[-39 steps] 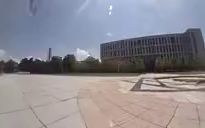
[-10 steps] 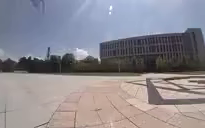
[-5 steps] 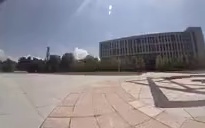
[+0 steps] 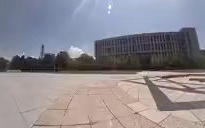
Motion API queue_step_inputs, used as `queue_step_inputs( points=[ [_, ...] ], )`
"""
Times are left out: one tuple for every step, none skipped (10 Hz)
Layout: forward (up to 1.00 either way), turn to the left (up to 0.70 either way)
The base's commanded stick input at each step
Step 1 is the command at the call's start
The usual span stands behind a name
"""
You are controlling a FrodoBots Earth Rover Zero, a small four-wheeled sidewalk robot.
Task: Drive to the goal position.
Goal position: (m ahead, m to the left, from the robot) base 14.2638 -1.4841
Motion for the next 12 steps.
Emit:
queue_step_inputs(
  points=[
    [0.5,0.01],
    [0.5,0.01],
    [0.5,0.01],
    [0.5,0.01],
    [0.5,0.01],
    [0.5,0.01],
    [0.5,0.01],
    [0.5,0.01],
    [0.5,0.01],
    [0.5,0.01],
    [0.5,0.01],
    [0.5,0.01]
  ],
)
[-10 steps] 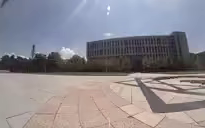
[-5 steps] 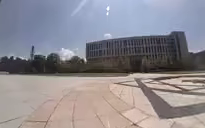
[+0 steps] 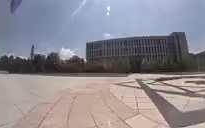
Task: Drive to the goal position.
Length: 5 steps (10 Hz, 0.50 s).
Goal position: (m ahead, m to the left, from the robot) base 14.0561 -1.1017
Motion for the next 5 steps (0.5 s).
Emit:
queue_step_inputs(
  points=[
    [0.5,0.01],
    [0.5,0.01],
    [0.5,0.01],
    [0.5,0.01],
    [0.5,0.01]
  ],
)
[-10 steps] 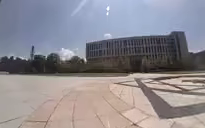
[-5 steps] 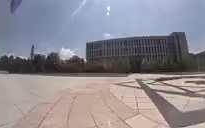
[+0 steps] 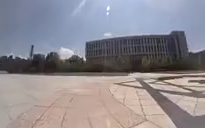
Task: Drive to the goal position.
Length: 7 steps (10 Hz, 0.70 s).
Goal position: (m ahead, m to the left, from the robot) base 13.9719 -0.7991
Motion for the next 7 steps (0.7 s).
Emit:
queue_step_inputs(
  points=[
    [0.5,0.01],
    [0.5,0.01],
    [0.5,0.01],
    [0.5,0.01],
    [0.5,0.01],
    [0.5,0.01],
    [0.5,0.01]
  ],
)
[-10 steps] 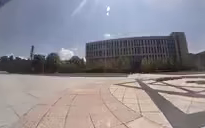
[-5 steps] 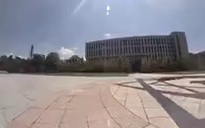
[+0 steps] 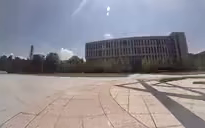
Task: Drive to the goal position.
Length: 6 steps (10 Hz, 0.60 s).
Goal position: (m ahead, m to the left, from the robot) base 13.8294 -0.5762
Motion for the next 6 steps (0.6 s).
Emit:
queue_step_inputs(
  points=[
    [0.5,0.01],
    [0.5,0.01],
    [0.5,0.01],
    [0.5,0.01],
    [0.5,0.01],
    [0.5,0.01]
  ],
)
